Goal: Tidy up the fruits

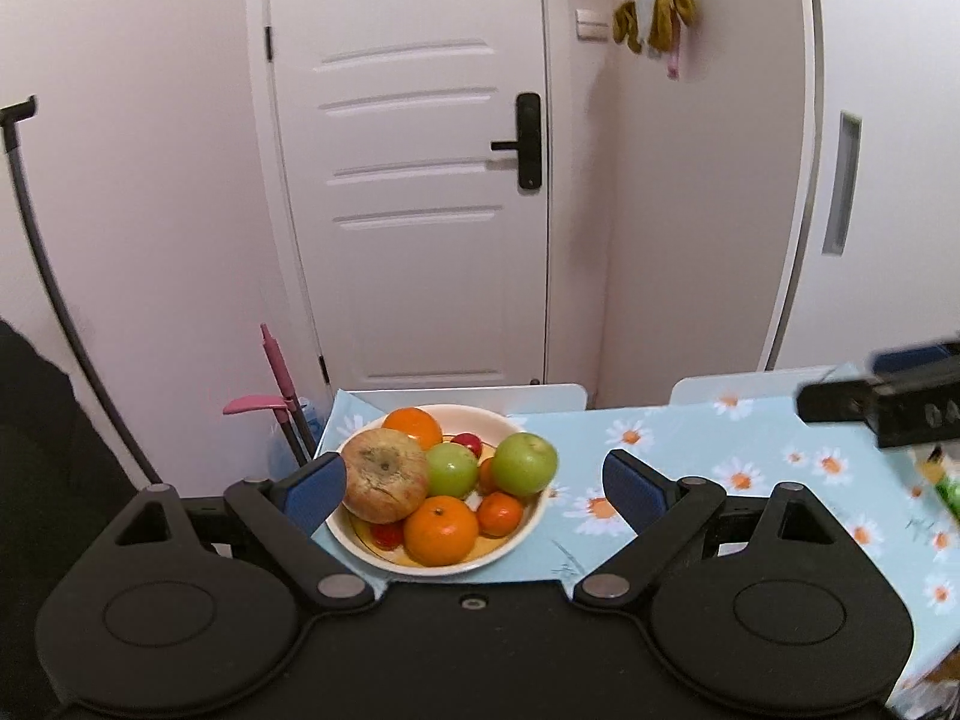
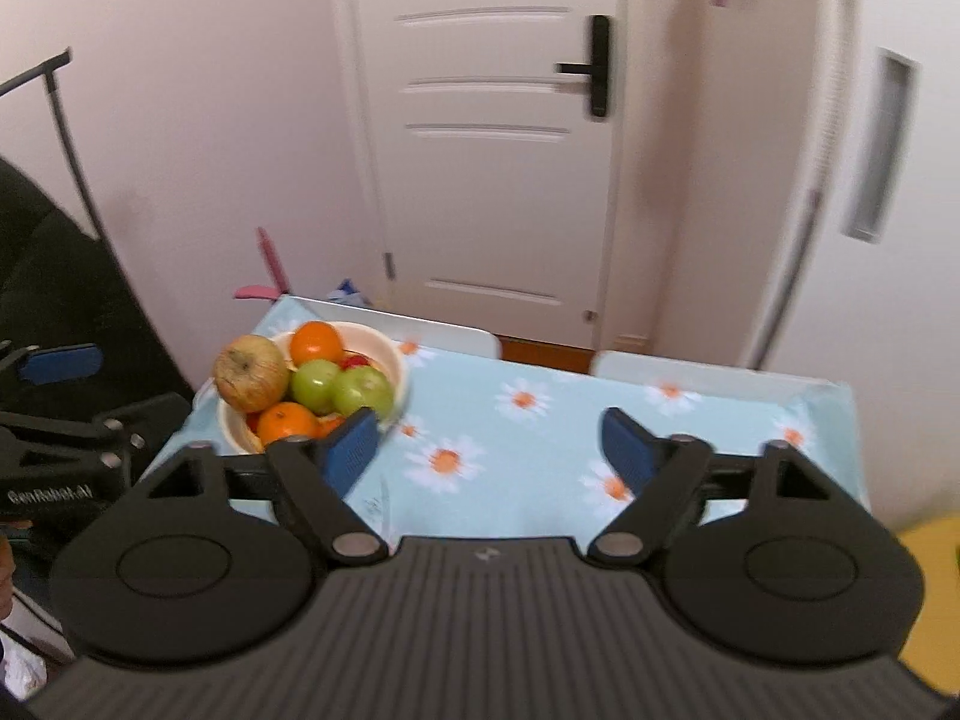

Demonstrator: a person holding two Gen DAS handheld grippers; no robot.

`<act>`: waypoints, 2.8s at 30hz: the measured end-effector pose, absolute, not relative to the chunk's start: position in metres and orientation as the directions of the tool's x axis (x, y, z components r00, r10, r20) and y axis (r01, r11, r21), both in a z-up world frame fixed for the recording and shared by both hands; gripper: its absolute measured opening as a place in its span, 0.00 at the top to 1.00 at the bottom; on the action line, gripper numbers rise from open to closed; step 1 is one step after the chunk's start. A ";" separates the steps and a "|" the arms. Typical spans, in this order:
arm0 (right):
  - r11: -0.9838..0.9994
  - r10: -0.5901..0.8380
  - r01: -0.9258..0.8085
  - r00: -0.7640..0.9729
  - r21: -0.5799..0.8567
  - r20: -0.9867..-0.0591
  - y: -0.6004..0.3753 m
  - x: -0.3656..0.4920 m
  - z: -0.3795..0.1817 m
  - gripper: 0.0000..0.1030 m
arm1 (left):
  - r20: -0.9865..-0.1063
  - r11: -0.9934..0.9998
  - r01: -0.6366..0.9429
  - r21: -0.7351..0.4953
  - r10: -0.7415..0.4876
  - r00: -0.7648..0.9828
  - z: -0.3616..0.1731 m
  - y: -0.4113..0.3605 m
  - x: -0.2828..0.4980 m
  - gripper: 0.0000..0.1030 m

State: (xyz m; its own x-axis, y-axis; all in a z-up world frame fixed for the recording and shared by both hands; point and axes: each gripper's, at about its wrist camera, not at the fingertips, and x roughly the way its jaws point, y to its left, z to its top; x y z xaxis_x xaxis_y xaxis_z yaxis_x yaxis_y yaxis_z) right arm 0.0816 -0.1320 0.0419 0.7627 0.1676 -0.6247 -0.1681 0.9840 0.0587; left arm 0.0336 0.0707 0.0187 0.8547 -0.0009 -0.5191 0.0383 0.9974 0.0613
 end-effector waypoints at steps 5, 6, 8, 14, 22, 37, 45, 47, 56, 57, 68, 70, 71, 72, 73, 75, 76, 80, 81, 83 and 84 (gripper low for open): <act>0.995 0.094 -0.100 0.774 0.026 -0.626 -0.150 0.052 0.041 0.00 | -0.498 0.999 0.024 0.046 0.002 0.867 0.025 0.054 0.011 0.06; 0.995 0.089 -0.092 0.773 0.029 -0.628 -0.153 0.046 0.040 0.00 | -0.494 0.999 0.021 0.050 0.006 0.869 0.025 0.051 0.008 0.03; 0.997 0.074 -0.072 0.774 0.029 -0.629 -0.155 0.038 0.038 0.00 | -0.484 0.998 0.012 0.064 0.020 0.875 0.026 0.045 0.001 0.00; 0.999 0.038 -0.029 0.793 0.024 -0.608 -0.163 0.020 0.037 0.00 | -0.467 0.998 0.015 0.060 0.015 0.884 0.028 0.037 -0.014 0.00; 0.999 0.017 0.006 0.790 0.035 -0.612 -0.169 0.015 0.036 0.00 | -0.462 0.997 0.028 0.073 0.009 0.887 0.028 0.029 -0.020 0.00; 0.999 0.000 0.026 0.784 0.034 -0.621 -0.171 0.013 0.036 0.00 | -0.461 0.996 0.031 0.084 0.011 0.887 0.027 0.027 -0.022 0.00; 0.999 -0.001 0.031 0.778 0.037 -0.629 -0.172 0.014 0.034 0.00 | -0.462 0.996 0.033 0.088 0.012 0.887 0.026 0.027 -0.022 0.00; 0.999 0.005 0.030 0.777 0.045 -0.630 -0.172 0.014 0.033 0.00 | -0.463 0.995 0.034 0.088 0.010 0.887 0.026 0.027 -0.022 0.00; 0.998 0.003 0.034 0.772 0.047 -0.636 -0.172 0.017 0.032 0.00 | -0.464 0.995 0.035 0.090 0.011 0.886 0.026 0.027 -0.020 0.00; 0.998 0.003 0.034 0.772 0.047 -0.636 -0.173 0.018 0.032 0.00 | -0.464 0.995 0.035 0.090 0.011 0.886 0.026 0.028 -0.020 0.00; 0.998 0.000 0.038 0.768 0.044 -0.641 -0.171 0.020 0.032 0.00 | -0.465 0.995 0.036 0.090 0.010 0.885 0.026 0.028 -0.019 0.00; 0.998 -0.002 0.037 0.767 0.042 -0.642 -0.171 0.021 0.032 0.00 | -0.466 0.995 0.037 0.092 0.010 0.885 0.026 0.028 -0.019 0.00; 0.998 -0.003 0.038 0.766 0.041 -0.643 -0.170 0.021 0.032 0.00 | -0.466 0.995 0.037 0.093 0.010 0.885 0.025 0.028 -0.018 0.00; 0.998 -0.002 0.038 0.765 0.041 -0.644 -0.170 0.022 0.032 0.00 | -0.466 0.995 0.038 0.093 0.010 0.885 0.025 0.028 -0.018 0.00; 0.998 -0.002 0.038 0.764 0.041 -0.645 -0.170 0.022 0.031 0.00 | -0.466 0.995 0.038 0.092 0.010 0.885 0.025 0.028 -0.018 0.00; 0.998 -0.003 0.039 0.763 0.041 -0.647 -0.170 0.023 0.031 0.00 | -0.466 0.995 0.037 0.092 0.010 0.885 0.025 0.028 -0.018 0.00; 0.998 -0.004 0.039 0.762 0.041 -0.647 -0.170 0.023 0.031 0.00 | -0.466 0.995 0.037 0.091 0.010 0.885 0.025 0.028 -0.018 0.00; 0.998 -0.005 0.040 0.761 0.040 -0.648 -0.169 0.023 0.031 0.00 | -0.464 0.995 0.039 0.090 0.007 0.886 0.025 0.028 -0.017 0.00; 0.998 -0.005 0.040 0.761 0.040 -0.648 -0.169 0.024 0.031 0.00 | -0.463 0.995 0.039 0.093 0.008 0.886 0.025 0.028 -0.015 0.00; 0.998 -0.004 0.040 0.761 0.040 -0.649 -0.169 0.023 0.031 0.00 | -0.456 0.994 0.037 0.104 0.014 0.890 0.025 0.027 -0.015 0.00; 0.998 -0.005 0.040 0.761 0.040 -0.649 -0.169 0.023 0.031 0.00 | -0.454 0.994 0.037 0.107 0.015 0.891 0.025 0.027 -0.015 0.00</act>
State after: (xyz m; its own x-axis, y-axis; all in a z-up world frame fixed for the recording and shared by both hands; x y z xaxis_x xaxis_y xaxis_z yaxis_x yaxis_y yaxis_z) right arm 0.0234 -0.1693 0.0313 0.7610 -0.0051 -0.6488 0.0404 0.9984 0.0395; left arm -0.0147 0.0272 0.0253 0.8908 0.0154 -0.4542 0.0374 0.9935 0.1071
